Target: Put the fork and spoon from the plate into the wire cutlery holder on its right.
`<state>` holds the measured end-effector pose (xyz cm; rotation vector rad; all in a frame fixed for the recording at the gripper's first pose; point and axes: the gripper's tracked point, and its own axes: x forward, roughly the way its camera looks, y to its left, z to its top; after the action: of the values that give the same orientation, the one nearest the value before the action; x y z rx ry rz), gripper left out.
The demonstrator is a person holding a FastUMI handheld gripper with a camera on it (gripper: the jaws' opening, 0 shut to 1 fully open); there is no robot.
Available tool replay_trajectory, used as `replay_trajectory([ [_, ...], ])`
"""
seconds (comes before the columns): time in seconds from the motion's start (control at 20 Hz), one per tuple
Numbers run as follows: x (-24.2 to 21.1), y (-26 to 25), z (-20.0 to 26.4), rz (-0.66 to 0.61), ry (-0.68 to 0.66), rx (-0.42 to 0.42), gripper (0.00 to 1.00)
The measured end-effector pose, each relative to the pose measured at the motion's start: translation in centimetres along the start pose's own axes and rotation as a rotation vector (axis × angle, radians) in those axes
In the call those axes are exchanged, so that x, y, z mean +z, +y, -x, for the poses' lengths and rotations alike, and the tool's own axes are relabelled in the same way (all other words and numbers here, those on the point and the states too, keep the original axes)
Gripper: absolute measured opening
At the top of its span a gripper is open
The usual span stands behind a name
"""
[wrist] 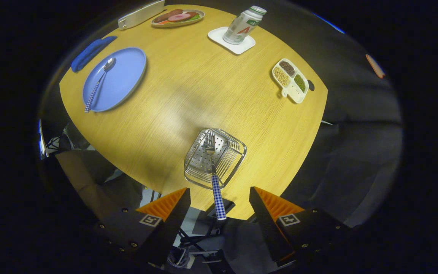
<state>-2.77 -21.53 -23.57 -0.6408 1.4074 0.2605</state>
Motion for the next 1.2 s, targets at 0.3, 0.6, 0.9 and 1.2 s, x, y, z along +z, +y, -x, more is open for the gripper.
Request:
replay_trajectory([
  [0.3, 1.0, 2.2, 2.9, -0.106, -0.135, 0.01, 0.96],
  [0.6, 2.0, 4.3, 4.9, -0.194, -0.246, 0.033, 0.95],
  [0.9, 6.1, 6.4, 7.4, -0.247, -0.428, 0.028, 0.95],
  [1.2, 10.1, 10.5, 8.6, -0.221, -0.499, 0.056, 0.96],
])
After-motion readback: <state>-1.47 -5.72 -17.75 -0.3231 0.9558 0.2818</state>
